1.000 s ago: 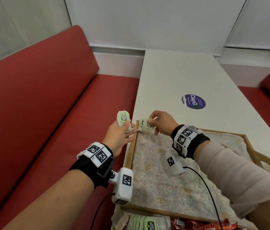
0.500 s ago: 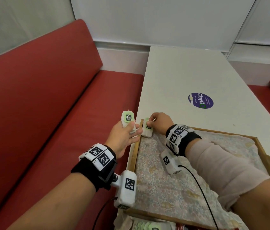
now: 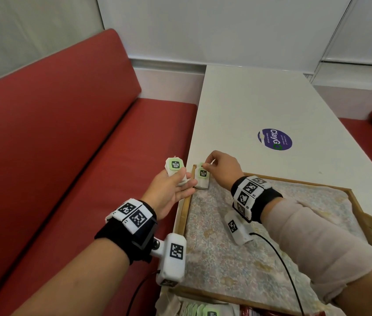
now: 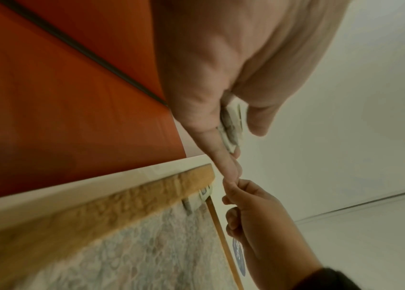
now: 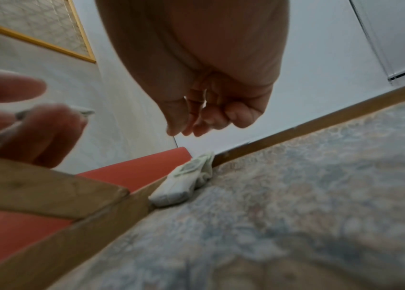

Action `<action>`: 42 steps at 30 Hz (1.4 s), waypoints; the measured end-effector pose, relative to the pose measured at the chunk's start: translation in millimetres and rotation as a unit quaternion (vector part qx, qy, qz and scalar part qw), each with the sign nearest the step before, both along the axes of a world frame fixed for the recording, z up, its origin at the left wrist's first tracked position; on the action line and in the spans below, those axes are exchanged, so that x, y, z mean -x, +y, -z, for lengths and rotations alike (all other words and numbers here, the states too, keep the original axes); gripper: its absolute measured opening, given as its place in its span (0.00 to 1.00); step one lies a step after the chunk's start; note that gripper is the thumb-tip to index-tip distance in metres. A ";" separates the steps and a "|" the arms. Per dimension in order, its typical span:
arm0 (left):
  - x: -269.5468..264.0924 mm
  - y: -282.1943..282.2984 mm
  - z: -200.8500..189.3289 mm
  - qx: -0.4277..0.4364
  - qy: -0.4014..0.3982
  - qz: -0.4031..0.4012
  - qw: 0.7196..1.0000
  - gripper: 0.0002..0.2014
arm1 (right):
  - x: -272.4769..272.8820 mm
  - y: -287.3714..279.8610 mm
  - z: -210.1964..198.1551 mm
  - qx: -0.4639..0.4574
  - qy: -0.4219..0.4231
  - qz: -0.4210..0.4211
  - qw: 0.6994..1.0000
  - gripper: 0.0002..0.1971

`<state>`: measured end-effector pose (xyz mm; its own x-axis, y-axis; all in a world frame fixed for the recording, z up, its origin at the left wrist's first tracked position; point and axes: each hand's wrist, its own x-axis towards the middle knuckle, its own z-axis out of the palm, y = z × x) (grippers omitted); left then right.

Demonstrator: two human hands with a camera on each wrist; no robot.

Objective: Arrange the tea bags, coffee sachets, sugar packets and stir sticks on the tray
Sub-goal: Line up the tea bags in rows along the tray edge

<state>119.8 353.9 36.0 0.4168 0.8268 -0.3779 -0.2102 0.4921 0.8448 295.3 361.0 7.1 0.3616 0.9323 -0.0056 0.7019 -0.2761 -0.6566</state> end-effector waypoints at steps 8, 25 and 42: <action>1.4 -4.4 -7.8 -0.009 -0.017 0.033 0.999 0.12 | 10.2 -14.6 -28.8 -0.066 0.094 -0.045 0.992 0.07; -0.5 -14.0 -4.4 -0.072 0.050 0.072 0.994 0.07 | 22.4 -38.3 -61.2 -0.032 0.267 -0.124 0.955 0.02; -6.0 -9.2 -7.1 -0.059 0.072 -0.015 0.996 0.08 | 3.4 -24.9 -25.4 0.019 0.218 -0.038 0.975 0.09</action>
